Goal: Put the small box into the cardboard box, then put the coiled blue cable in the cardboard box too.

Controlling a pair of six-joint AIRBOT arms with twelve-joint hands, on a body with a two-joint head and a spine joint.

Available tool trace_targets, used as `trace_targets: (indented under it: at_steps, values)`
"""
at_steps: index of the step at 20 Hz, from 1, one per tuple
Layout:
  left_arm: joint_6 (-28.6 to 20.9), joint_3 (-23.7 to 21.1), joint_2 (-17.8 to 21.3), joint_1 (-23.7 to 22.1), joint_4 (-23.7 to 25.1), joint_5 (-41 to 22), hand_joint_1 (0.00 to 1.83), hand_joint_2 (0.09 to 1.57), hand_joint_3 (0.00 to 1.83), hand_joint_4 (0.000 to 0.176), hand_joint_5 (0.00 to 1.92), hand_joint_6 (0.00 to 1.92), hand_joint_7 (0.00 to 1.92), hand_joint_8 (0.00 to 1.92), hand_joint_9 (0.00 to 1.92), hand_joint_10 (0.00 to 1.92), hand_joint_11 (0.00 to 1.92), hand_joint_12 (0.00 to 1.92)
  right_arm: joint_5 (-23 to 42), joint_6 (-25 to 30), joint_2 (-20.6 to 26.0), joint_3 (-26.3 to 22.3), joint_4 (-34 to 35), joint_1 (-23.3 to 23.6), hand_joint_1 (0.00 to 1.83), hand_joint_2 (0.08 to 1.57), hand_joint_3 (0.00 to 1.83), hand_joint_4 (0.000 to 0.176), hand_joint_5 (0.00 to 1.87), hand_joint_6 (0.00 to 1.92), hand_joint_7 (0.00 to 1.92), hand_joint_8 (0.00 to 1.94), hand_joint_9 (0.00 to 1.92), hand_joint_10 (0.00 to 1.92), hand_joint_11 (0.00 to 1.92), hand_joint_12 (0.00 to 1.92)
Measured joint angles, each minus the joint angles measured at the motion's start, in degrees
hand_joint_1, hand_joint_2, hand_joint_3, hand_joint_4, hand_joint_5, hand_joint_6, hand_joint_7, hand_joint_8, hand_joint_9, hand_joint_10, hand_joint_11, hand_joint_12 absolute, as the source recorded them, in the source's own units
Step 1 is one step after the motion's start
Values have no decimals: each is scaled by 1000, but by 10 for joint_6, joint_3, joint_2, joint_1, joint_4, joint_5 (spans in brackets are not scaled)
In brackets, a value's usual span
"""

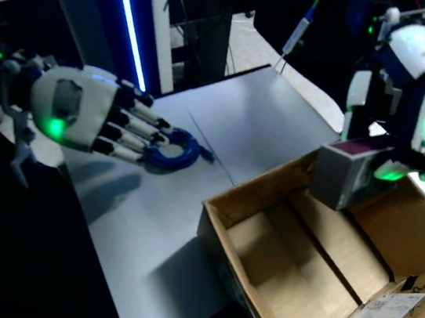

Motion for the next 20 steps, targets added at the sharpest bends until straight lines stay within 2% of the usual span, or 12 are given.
trace_targets:
  at_steps: [3, 4, 6, 7, 8, 9, 10, 11, 13, 15, 16, 20]
  values:
    - [0, -14, 7, 3, -3, -11, 560, 916, 3, 170, 179, 1, 143, 1, 65, 0, 0, 104, -1, 3, 0, 0, 0, 0, 360, 1341, 2, 0, 685, 0, 841, 0, 1061, 206, 867, 1083]
    - [0, -25, 15, 9, 2, -24, 550, 924, 1, 154, 184, 0, 152, 1, 80, 1, 0, 189, -1, 8, 0, 0, 0, 0, 302, 1336, 1, 0, 593, 0, 738, 0, 1014, 160, 809, 1064]
    - [0, -44, 31, 21, 3, -35, 585, 928, 0, 141, 194, 4, 148, 1, 117, 6, 0, 264, -1, 14, 0, 0, 1, 0, 259, 1329, 0, 32, 545, 0, 617, 0, 944, 84, 710, 1107]
    - [0, -60, 50, 33, 2, -43, 620, 920, 0, 153, 207, 2, 163, 2, 153, 7, 0, 326, -2, 18, 1, 0, -1, 0, 283, 1320, 0, 29, 562, 4, 563, 0, 862, 40, 667, 1083]
    - [0, -84, 75, 52, -2, -63, 605, 941, 1, 173, 199, 1, 164, 0, 193, 4, 0, 472, -2, 24, 3, 0, -1, 0, 286, 1285, 0, 66, 530, 0, 459, 0, 574, 0, 356, 1018]
    - [0, -105, 98, 71, -2, -82, 569, 932, 0, 152, 243, 8, 196, 5, 221, 5, 0, 555, -1, 30, 6, 0, -1, 0, 322, 1186, 0, 151, 394, 0, 237, 0, 239, 0, 11, 731]
    - [1, -116, 109, 83, -2, -90, 536, 922, 0, 154, 244, 6, 202, 5, 212, 1, 0, 561, -1, 32, 7, 0, -1, 0, 359, 1134, 0, 171, 303, 0, 97, 0, 99, 0, 1, 385]
    - [0, -142, 134, 112, -2, -107, 545, 916, 0, 146, 235, 0, 197, 1, 180, 0, 0, 542, -1, 33, 7, 0, -1, 0, 409, 1039, 0, 176, 93, 0, 2, 0, 2, 0, 0, 9]
    - [0, -188, 169, 170, 0, -127, 624, 870, 0, 128, 250, 4, 193, 0, 156, 0, 0, 535, -2, 33, 8, 0, -1, 0, 502, 860, 0, 176, 0, 0, 0, 0, 0, 0, 0, 0]
    - [0, -235, 205, 231, 4, -148, 637, 856, 0, 163, 209, 3, 150, 4, 79, 5, 0, 190, -1, 34, 15, -2, -1, 0, 537, 830, 0, 176, 0, 0, 0, 0, 0, 0, 0, 0]
    - [0, -253, 221, 256, 1, -160, 654, 840, 0, 156, 218, 2, 167, 3, 101, 6, 0, 218, -1, 33, 18, -2, 0, 0, 563, 818, 0, 176, 0, 0, 0, 0, 0, 0, 0, 0]
    - [1, -297, 274, 340, -54, -223, 728, 832, 3, 176, 166, 0, 132, 0, 38, 0, 0, 107, -1, 33, 20, -6, 1, 0, 597, 793, 0, 176, 0, 0, 0, 0, 0, 0, 0, 0]
